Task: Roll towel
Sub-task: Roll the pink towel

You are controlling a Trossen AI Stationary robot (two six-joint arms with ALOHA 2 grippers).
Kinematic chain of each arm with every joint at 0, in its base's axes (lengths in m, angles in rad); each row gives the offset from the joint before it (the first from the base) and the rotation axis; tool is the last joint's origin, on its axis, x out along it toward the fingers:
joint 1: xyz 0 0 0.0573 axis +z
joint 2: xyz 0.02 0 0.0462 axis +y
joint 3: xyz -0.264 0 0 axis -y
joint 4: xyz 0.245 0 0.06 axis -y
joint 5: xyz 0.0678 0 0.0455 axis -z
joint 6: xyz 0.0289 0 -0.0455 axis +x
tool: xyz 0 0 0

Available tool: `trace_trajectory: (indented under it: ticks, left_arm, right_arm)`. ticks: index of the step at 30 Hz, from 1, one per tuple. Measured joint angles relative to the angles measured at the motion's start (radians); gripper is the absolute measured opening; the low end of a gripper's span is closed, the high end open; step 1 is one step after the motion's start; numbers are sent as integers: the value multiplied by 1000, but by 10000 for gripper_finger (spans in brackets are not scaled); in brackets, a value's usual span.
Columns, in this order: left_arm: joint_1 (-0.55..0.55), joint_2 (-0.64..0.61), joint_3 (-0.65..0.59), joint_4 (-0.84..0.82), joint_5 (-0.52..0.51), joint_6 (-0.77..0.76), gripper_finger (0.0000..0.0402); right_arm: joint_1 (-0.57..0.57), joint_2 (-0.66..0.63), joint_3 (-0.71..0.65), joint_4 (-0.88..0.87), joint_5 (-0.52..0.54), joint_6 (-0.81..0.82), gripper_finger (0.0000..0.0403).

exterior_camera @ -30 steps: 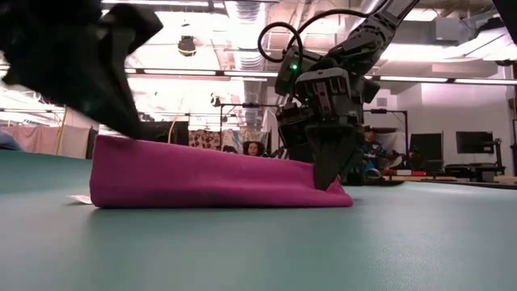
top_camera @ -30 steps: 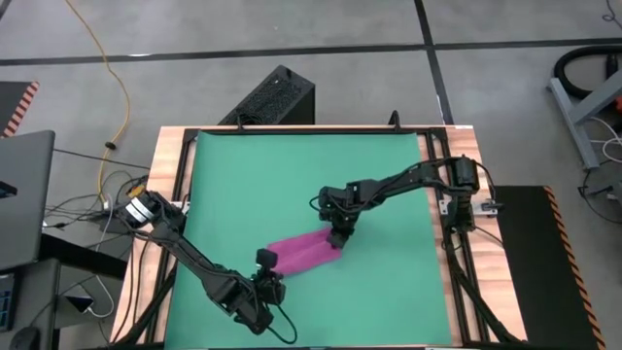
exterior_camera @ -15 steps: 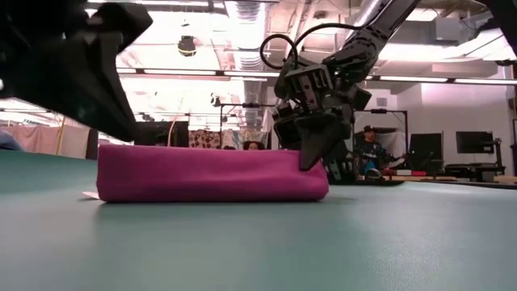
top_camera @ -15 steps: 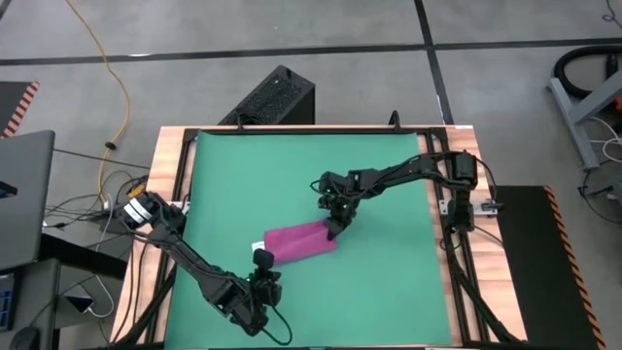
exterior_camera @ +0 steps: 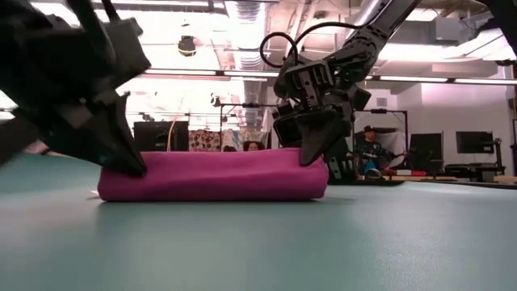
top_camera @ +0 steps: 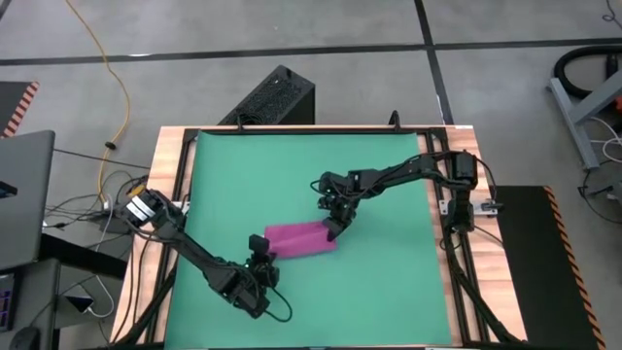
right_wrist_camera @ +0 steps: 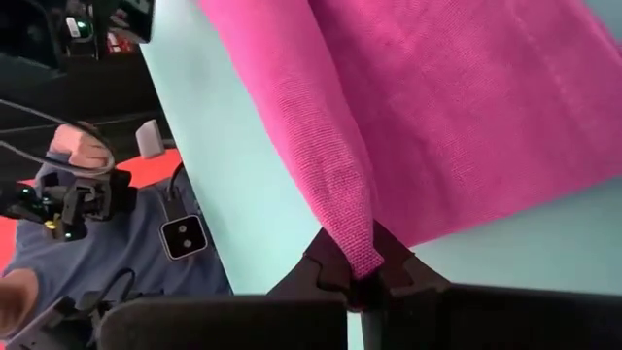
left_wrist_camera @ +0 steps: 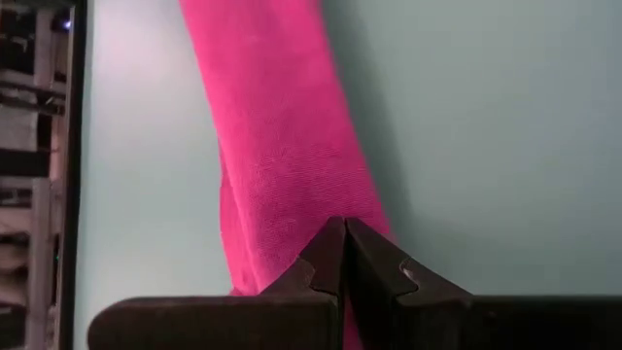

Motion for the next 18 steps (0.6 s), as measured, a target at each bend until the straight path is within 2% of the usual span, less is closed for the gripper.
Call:
trace_trajectory:
  ticks: [5, 12, 18]
  left_arm:
    - [31, 0, -31, 3, -6, -17, 0]
    - [55, -5, -30, 3, -48, 43, 0]
    - [99, -5, -30, 1, -46, 67, 0]
  right_arm:
    - [0, 0, 1, 0, 3, -16, 13]
    - [0, -1, 1, -9, 16, -25, 13]
    - [0, -1, 1, -36, 61, -30, 13]
